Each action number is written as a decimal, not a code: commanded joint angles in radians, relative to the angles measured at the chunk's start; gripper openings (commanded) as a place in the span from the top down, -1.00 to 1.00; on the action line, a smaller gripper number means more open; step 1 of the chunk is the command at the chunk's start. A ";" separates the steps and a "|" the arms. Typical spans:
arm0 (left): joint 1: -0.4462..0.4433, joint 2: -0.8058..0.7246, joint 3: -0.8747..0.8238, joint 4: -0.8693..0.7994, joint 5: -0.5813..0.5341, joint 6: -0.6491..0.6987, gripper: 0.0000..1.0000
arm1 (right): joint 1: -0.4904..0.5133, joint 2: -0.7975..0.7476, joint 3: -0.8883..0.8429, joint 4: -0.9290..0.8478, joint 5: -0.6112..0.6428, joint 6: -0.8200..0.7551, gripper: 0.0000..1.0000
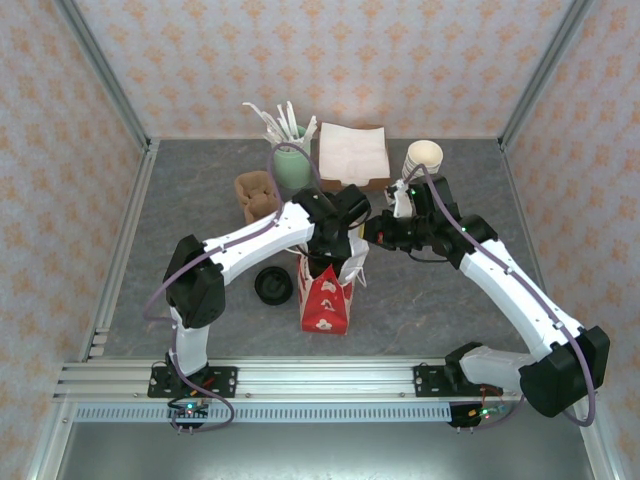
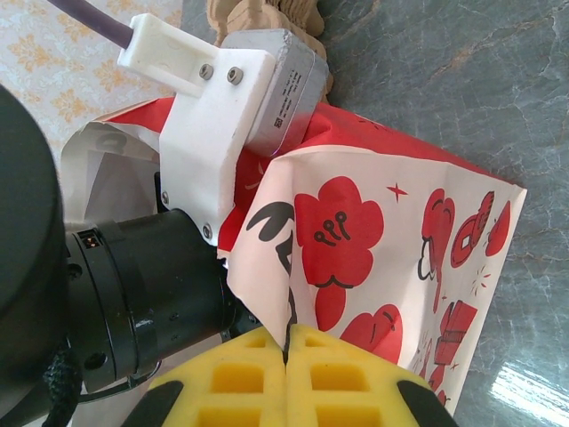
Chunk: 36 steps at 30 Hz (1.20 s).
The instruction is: Pack the takeout coffee
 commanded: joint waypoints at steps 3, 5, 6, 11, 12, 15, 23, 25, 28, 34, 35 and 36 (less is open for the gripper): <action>0.001 -0.015 0.040 -0.010 0.037 0.012 -0.68 | 0.006 0.004 0.017 -0.014 -0.006 -0.022 1.00; 0.001 -0.015 0.049 -0.018 0.034 0.015 -0.71 | 0.006 0.004 0.017 -0.016 -0.008 -0.024 1.00; 0.000 -0.015 0.050 -0.018 0.033 0.016 -0.72 | 0.006 0.004 0.017 -0.016 -0.007 -0.025 1.00; 0.001 -0.044 0.063 -0.026 0.030 0.023 -0.78 | 0.006 0.005 0.020 -0.016 -0.009 -0.030 1.00; 0.001 -0.047 0.064 -0.028 0.032 0.024 -0.79 | 0.006 0.006 0.020 -0.016 -0.009 -0.032 1.00; 0.000 -0.053 0.076 -0.040 0.036 0.030 -0.83 | 0.006 0.008 0.024 -0.016 -0.009 -0.034 1.00; -0.001 -0.062 0.113 -0.065 0.042 0.047 -0.92 | 0.007 0.008 0.034 -0.017 -0.003 -0.034 1.00; -0.001 -0.066 0.116 -0.065 0.051 0.046 -0.93 | 0.006 0.008 0.037 -0.017 -0.001 -0.035 1.00; -0.001 -0.076 0.114 -0.062 0.062 0.047 -0.94 | 0.007 0.009 0.040 -0.019 0.003 -0.033 1.00; -0.001 -0.096 0.110 -0.073 0.066 0.051 -0.94 | 0.003 0.020 0.057 -0.044 0.013 -0.035 1.00; -0.001 -0.098 0.108 -0.074 0.067 0.050 -0.93 | 0.002 0.020 0.058 -0.048 0.015 -0.034 1.00; -0.001 -0.102 0.108 -0.072 0.068 0.050 -0.91 | 0.000 0.021 0.060 -0.051 0.017 -0.033 1.00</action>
